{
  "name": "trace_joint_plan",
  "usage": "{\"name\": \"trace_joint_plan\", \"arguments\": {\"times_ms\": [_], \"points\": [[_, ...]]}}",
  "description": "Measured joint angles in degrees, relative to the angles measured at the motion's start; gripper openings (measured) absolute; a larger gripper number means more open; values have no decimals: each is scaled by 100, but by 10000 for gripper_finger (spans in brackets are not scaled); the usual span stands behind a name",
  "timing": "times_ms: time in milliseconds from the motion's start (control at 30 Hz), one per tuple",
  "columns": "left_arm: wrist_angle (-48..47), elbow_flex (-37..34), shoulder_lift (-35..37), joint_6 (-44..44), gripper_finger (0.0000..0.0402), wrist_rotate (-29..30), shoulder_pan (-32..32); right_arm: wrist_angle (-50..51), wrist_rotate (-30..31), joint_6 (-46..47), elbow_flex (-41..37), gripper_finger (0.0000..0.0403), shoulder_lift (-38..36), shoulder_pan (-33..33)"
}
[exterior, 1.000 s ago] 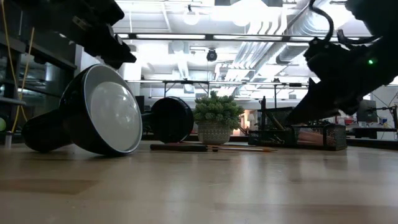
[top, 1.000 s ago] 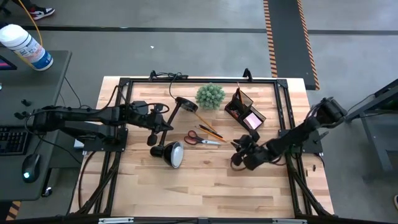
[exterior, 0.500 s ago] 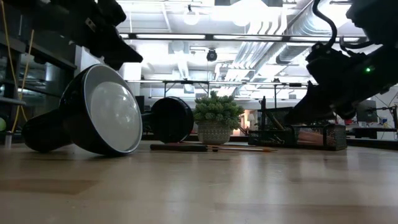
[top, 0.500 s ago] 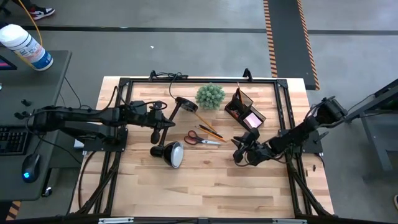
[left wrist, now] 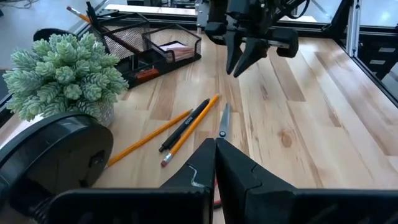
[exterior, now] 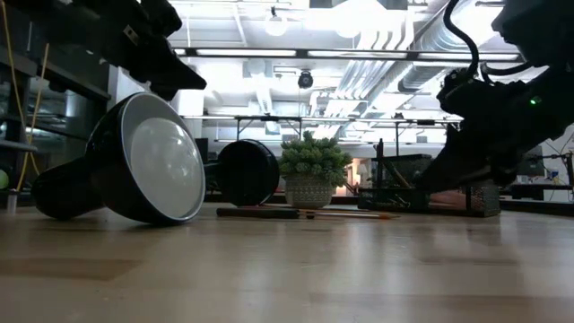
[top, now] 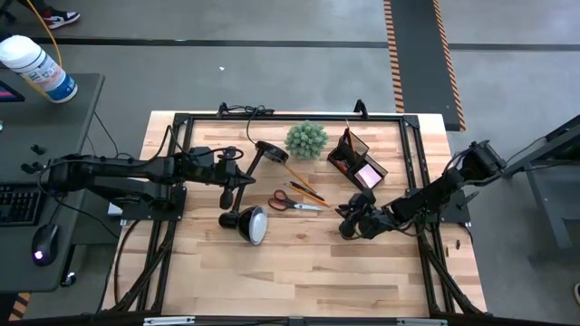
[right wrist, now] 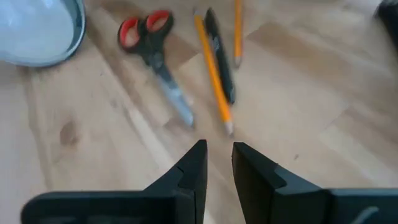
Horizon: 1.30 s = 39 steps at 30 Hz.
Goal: Pick and place office supplies into organizer
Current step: Put the bottom pencil into the top left section of the desk organizer
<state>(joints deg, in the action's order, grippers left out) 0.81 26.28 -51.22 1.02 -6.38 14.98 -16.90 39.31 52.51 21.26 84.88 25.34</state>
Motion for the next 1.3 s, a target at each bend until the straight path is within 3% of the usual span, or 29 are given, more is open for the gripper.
{"name": "trace_joint_plan", "arguments": {"times_ms": [567, 1300], "points": [[-26, 0, 0, 17, 1, 1, 0, 74, -2, -253, 0, 67, 258, 0], [-38, 2, -4, 97, 1, 1, 0, -522, 252, -1418, 2, 67, 420, -189]]}}
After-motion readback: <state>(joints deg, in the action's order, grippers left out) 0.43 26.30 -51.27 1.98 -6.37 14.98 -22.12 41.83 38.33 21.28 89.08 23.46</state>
